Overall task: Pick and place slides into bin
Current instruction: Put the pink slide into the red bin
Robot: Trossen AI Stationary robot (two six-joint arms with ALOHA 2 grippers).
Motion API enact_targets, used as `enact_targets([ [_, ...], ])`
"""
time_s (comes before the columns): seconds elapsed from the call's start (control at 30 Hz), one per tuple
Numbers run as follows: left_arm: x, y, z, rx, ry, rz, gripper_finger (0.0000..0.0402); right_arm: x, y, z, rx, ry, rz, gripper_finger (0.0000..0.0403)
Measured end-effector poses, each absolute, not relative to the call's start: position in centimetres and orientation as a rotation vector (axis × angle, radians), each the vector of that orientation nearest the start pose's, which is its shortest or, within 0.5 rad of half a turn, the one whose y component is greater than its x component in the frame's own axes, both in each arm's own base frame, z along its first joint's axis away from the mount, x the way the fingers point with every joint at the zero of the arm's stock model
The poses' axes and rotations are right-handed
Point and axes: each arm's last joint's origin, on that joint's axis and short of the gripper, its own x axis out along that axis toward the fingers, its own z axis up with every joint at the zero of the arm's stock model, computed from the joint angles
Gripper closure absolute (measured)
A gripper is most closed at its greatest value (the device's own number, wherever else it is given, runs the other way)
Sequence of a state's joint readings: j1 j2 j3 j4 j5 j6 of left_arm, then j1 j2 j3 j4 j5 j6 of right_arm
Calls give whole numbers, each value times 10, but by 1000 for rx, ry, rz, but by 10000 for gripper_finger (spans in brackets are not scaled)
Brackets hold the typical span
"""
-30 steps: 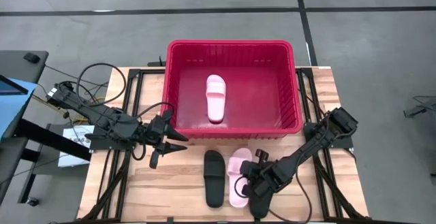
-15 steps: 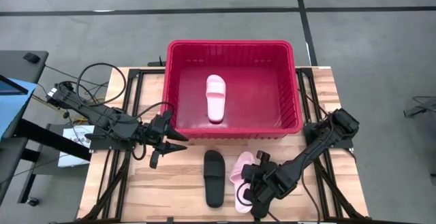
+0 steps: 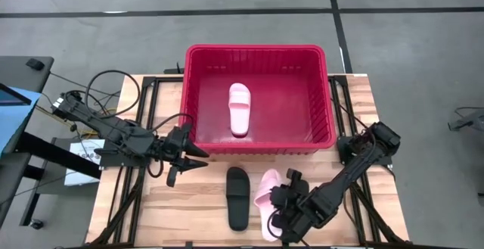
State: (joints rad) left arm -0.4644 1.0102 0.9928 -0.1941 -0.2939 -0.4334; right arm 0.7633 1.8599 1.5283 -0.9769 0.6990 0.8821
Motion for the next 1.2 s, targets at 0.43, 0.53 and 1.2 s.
enact_targets([
  [0.43, 232, -108, 341, -312, 285, -164, 280, 278, 244, 313, -206, 722, -401, 401],
  [0.53, 239, -112, 341, -313, 241, -178, 280, 278, 242, 330, -233, 676, -422, 401],
  [1.2, 249, -105, 353, -247, 72, -87, 280, 265, 249, 406, -377, 415, -451, 401],
])
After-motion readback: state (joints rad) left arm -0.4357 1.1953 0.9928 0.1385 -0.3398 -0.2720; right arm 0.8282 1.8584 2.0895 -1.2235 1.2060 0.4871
